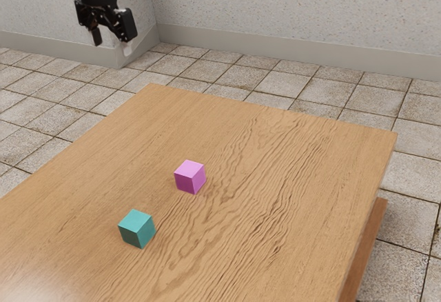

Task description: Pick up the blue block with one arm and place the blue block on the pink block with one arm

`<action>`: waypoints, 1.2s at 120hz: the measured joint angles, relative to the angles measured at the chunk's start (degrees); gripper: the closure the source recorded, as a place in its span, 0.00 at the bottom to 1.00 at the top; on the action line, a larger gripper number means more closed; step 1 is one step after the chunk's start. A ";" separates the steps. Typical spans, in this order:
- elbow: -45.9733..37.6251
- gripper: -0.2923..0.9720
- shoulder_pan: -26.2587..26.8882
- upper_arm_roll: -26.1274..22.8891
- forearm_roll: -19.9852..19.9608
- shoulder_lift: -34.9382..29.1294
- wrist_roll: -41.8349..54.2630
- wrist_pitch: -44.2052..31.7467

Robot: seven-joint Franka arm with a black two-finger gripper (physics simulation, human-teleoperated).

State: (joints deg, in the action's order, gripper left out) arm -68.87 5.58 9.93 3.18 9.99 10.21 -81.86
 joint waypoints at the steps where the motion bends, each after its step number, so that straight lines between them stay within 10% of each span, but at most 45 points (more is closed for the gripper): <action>1: -0.02 0.23 -0.01 0.00 -0.01 0.02 0.01 -0.03; 38: -5.51 0.23 0.13 -0.17 -1.45 -0.03 0.41 -0.85; 58: -40.99 0.23 -0.72 -0.01 -1.72 -19.29 0.62 -13.08; 78: -58.02 0.23 -2.73 0.11 -1.21 -27.29 -0.46 -22.57; 144: -67.88 0.23 0.68 -0.25 -3.92 -16.20 -3.98 -47.92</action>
State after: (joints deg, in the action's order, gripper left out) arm -136.76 6.27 9.68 -0.74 -6.22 6.24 -129.77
